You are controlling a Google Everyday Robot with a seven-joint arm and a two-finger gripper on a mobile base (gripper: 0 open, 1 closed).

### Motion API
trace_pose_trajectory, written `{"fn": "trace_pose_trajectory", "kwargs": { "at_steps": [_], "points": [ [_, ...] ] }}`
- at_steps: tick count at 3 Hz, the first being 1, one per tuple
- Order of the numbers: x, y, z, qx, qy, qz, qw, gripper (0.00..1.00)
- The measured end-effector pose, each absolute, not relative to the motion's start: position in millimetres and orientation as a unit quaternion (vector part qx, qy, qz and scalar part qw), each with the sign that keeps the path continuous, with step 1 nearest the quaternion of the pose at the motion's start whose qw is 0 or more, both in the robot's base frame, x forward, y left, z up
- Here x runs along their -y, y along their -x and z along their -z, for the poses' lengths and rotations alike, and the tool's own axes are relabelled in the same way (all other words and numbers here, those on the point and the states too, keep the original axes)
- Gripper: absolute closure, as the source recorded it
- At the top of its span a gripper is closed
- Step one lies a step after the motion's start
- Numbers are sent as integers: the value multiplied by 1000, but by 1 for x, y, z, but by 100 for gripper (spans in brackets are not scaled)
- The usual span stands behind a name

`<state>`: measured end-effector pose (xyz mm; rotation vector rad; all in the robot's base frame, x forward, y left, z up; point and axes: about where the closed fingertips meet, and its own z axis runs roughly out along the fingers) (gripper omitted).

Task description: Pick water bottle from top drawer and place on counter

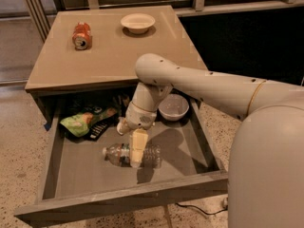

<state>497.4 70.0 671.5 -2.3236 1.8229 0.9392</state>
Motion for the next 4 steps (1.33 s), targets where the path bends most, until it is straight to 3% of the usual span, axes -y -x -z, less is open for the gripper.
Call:
{"fn": "trace_pose_trajectory", "kwargs": {
  "at_steps": [3, 4],
  "points": [
    [-71, -479, -635, -582, 743, -329, 22, 24],
    [-69, -477, -632, -582, 744, -329, 21, 23]
  ]
}}
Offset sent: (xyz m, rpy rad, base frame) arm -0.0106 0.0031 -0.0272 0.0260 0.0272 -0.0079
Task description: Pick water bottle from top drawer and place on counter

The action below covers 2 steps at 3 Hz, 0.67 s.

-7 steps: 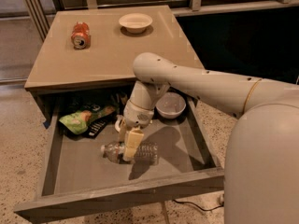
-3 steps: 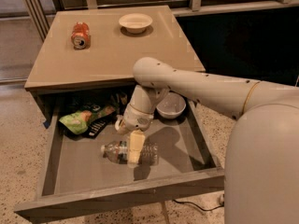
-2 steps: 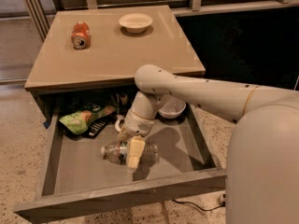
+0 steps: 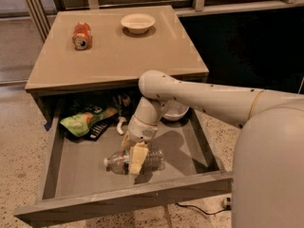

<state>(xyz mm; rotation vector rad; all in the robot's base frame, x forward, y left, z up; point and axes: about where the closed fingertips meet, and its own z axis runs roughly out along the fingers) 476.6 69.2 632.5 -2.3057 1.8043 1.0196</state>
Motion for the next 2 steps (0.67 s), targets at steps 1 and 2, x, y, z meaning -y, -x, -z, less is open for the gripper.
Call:
{"fn": "trace_pose_trajectory", "kwargs": {
  "at_steps": [1, 2],
  "points": [
    [-69, -477, -632, -582, 744, -329, 21, 39],
    [-69, -477, -632, -582, 744, -329, 21, 62]
  ]
}}
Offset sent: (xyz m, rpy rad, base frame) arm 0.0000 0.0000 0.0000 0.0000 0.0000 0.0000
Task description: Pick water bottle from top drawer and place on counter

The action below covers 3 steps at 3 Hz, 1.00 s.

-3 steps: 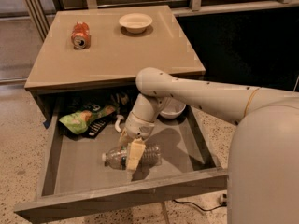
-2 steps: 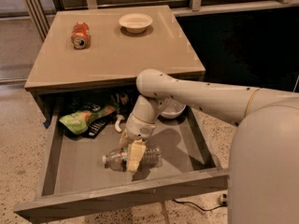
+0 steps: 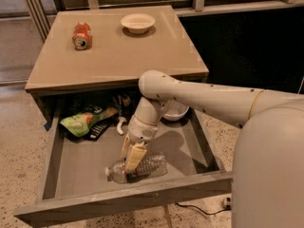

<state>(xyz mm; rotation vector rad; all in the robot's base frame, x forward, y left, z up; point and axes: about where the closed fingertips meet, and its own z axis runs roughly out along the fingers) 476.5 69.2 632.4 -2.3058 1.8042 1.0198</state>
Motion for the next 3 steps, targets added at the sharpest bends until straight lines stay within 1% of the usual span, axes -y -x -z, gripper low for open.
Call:
{"fn": "trace_pose_trajectory", "kwargs": {
  "at_steps": [1, 2, 3],
  "points": [
    [-69, -477, -632, -582, 744, -329, 21, 85],
    [-69, -476, -632, -582, 744, -329, 21, 100],
    [-69, -476, -632, -582, 744, -329, 21, 100]
  ]
}}
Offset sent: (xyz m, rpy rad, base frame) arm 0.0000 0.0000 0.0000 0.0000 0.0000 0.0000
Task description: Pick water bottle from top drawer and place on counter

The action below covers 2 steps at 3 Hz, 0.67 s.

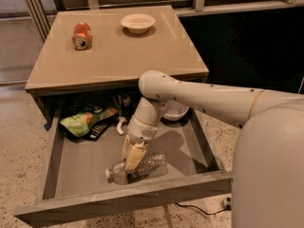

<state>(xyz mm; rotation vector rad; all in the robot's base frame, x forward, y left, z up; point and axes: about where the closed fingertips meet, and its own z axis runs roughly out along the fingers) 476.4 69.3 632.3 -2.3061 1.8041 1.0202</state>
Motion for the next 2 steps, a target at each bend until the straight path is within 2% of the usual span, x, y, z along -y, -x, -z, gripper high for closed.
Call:
{"fn": "trace_pose_trajectory", "kwargs": {
  "at_steps": [2],
  "points": [
    [-28, -494, -684, -617, 730, -293, 22, 100]
  ]
}}
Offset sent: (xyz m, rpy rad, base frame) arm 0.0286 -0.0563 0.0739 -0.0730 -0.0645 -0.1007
